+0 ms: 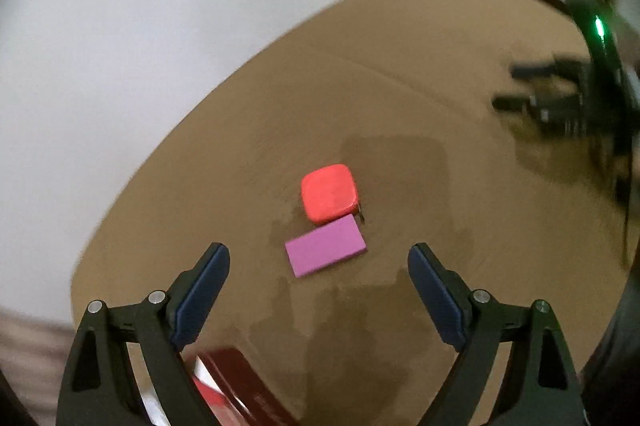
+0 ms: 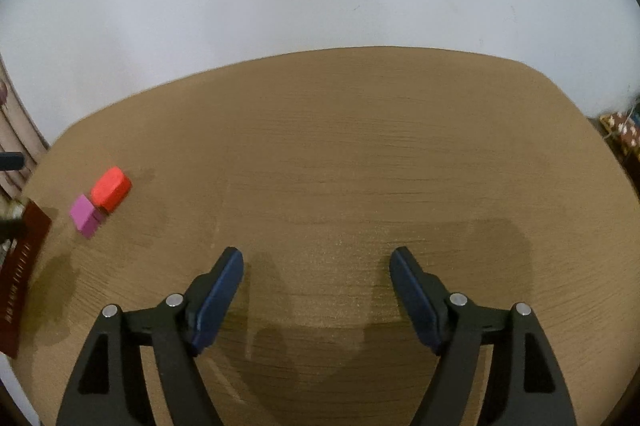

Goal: Organize rigid objects
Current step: 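Move the left tool toward the pink block, then grasp the pink block with the left gripper, then lower the pink block into the tin and open the left gripper, then move the right tool toward the red rounded keychain block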

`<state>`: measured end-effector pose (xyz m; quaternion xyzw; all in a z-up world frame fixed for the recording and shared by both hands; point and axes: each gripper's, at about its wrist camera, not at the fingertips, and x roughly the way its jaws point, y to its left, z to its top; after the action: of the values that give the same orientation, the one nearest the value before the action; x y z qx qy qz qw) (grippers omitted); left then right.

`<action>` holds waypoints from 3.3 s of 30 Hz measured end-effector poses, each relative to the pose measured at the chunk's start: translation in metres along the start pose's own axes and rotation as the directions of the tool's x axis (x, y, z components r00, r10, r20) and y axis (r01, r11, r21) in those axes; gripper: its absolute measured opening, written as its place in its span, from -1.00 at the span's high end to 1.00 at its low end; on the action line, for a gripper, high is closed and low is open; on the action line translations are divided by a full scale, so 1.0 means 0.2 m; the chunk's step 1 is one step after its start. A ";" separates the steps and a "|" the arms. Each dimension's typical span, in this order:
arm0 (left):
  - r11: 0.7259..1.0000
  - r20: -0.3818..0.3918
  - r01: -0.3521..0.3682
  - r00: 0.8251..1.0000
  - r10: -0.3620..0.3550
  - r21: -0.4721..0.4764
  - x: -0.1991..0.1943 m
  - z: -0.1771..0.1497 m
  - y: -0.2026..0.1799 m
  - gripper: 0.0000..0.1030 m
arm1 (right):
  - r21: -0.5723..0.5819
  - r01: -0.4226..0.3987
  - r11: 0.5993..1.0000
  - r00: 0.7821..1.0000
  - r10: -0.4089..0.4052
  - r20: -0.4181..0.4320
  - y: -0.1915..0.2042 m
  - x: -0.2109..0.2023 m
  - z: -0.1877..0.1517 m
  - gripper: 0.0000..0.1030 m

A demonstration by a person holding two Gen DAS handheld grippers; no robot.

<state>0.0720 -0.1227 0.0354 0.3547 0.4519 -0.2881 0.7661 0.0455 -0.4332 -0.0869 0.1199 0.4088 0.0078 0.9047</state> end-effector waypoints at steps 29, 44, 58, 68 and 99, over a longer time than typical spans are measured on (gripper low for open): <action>0.939 -0.223 0.320 0.931 -0.288 0.125 0.30 -0.09 -0.01 0.47 | 0.144 -0.042 0.989 0.998 0.036 0.045 -0.12 -0.06 -0.08 -0.52; 0.965 -0.109 0.149 0.978 -0.175 -0.217 -0.05 -0.19 -0.15 0.48 | 0.153 -0.051 0.987 0.998 0.044 0.046 -0.13 -0.07 -0.09 -0.52; 0.867 -0.074 -0.076 0.996 0.045 -0.492 -0.70 -0.87 0.17 0.49 | 0.145 -0.037 0.989 0.999 0.032 0.037 -0.11 -0.07 -0.08 -0.52; 0.795 -0.186 -0.132 0.982 0.025 -0.592 -0.49 -1.23 0.25 0.48 | 0.126 -0.015 0.992 1.000 0.012 0.025 -0.06 -0.03 -0.09 -0.53; 0.619 0.033 -0.242 0.916 0.399 -0.747 -0.96 -1.32 -0.24 -0.51 | -0.023 0.122 0.992 0.992 -0.123 -0.035 0.20 0.08 -0.09 -0.58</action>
<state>-0.1745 0.0851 0.1049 0.0649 0.3799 0.0247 0.9224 0.0465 -0.3890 -0.1021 0.0849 0.4315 -0.0413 0.8971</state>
